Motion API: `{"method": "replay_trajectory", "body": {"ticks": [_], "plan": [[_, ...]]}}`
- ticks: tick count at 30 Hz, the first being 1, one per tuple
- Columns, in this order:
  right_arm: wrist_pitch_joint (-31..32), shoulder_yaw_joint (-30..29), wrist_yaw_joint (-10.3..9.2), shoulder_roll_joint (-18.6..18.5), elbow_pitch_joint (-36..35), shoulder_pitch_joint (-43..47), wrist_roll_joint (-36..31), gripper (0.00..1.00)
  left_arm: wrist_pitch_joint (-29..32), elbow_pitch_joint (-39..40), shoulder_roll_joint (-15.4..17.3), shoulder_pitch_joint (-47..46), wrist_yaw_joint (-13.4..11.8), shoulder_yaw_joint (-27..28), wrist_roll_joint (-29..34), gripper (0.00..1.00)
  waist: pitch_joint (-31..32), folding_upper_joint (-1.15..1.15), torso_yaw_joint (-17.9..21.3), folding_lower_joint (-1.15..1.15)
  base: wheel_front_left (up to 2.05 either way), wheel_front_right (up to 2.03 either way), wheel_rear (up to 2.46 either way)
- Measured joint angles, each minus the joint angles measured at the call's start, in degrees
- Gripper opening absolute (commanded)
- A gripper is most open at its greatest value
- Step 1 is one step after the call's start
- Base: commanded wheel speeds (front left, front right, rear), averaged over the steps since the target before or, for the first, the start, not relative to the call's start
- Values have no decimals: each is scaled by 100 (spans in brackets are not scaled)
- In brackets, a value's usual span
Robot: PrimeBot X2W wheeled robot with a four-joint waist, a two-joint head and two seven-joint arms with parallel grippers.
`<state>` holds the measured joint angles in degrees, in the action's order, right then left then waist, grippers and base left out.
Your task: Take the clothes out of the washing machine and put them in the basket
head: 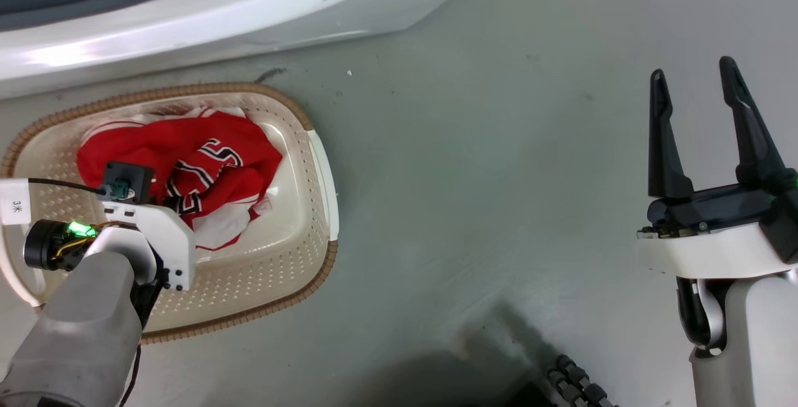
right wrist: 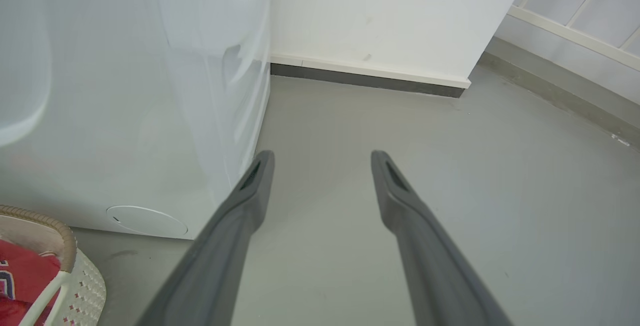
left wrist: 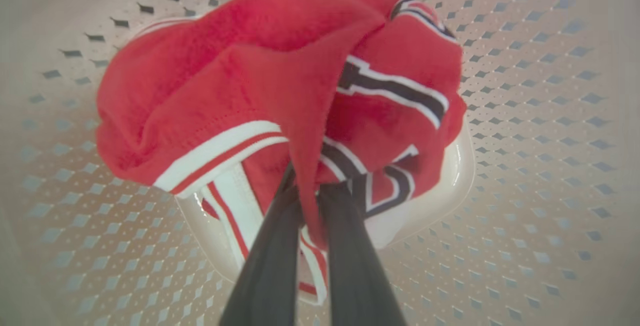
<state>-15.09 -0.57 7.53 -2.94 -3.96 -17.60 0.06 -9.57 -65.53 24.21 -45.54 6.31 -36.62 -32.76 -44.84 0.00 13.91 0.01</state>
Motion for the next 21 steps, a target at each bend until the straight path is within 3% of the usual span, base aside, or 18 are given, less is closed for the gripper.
{"method": "replay_trajectory", "body": {"ticks": [5,6,7,16,21], "plan": [[0,-44,0,0,18,-1,2,100,-89,-341,-142,-207,3,-33,23,0,-128,0,-9,0,0,0,0],[0,-47,0,0,31,-2,-4,100,-151,-378,-151,-234,5,-23,19,7,-121,0,-18,0,0,0,0],[0,-54,0,1,42,-2,-4,100,-188,-427,-164,-260,2,-5,-19,98,-106,0,-28,-1,0,0,0],[0,-75,0,1,199,-28,-57,100,-469,-584,-334,-135,18,86,-180,100,306,0,-124,0,0,0,0],[0,-123,0,2,390,-8,-77,100,-533,-91,-360,155,33,431,-330,100,746,0,-195,-1,0,0,0]]}}
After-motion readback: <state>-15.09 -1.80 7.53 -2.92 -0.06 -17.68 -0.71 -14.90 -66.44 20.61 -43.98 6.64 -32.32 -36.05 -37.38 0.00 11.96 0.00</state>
